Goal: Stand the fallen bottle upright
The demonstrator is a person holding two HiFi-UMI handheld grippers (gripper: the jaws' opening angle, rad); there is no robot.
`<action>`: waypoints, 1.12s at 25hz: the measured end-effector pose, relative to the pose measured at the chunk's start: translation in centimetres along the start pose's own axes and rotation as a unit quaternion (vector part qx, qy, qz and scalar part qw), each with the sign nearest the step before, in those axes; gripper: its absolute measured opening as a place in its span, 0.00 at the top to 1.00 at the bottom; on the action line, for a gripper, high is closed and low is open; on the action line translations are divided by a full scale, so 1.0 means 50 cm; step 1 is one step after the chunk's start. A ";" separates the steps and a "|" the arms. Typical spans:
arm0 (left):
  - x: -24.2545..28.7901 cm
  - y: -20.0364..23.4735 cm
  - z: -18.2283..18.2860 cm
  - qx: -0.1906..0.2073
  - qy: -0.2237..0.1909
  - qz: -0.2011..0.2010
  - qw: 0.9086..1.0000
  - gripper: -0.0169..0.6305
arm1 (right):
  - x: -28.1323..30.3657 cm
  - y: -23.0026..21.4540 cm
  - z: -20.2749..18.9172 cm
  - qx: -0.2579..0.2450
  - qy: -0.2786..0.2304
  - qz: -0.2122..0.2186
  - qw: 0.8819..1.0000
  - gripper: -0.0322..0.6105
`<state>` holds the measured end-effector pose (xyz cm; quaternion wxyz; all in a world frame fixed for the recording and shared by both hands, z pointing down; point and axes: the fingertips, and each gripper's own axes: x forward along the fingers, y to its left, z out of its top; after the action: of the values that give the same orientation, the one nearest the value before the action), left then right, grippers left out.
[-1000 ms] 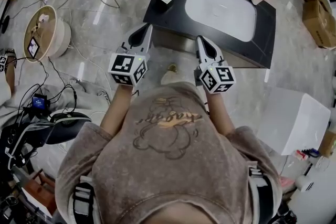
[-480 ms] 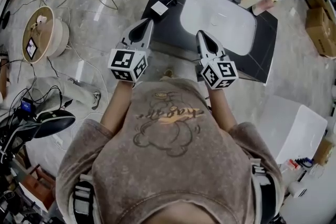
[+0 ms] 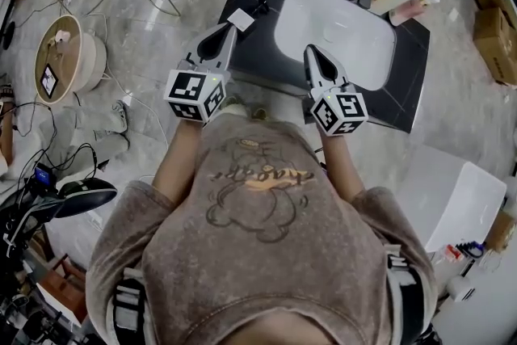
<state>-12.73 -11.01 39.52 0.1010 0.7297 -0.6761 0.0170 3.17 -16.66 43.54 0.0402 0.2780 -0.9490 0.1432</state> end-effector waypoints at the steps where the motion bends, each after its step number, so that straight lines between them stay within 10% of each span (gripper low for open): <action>1: 0.006 0.003 0.001 0.001 0.001 -0.004 1.000 0.94 | 0.004 -0.003 0.001 0.002 -0.002 -0.004 1.000 0.95; 18: 0.097 0.062 0.034 -0.012 0.007 -0.078 0.997 0.94 | 0.069 -0.035 0.026 0.019 -0.026 -0.071 0.997 0.95; 28: 0.160 0.077 -0.001 -0.008 0.062 -0.111 0.992 0.62 | 0.095 -0.044 0.029 0.021 -0.027 -0.080 0.996 0.95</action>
<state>-15.83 -19.10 41.34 0.1499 0.7968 -0.5835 0.0459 0.38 -21.30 43.47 0.0204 0.3576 -0.9213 0.1517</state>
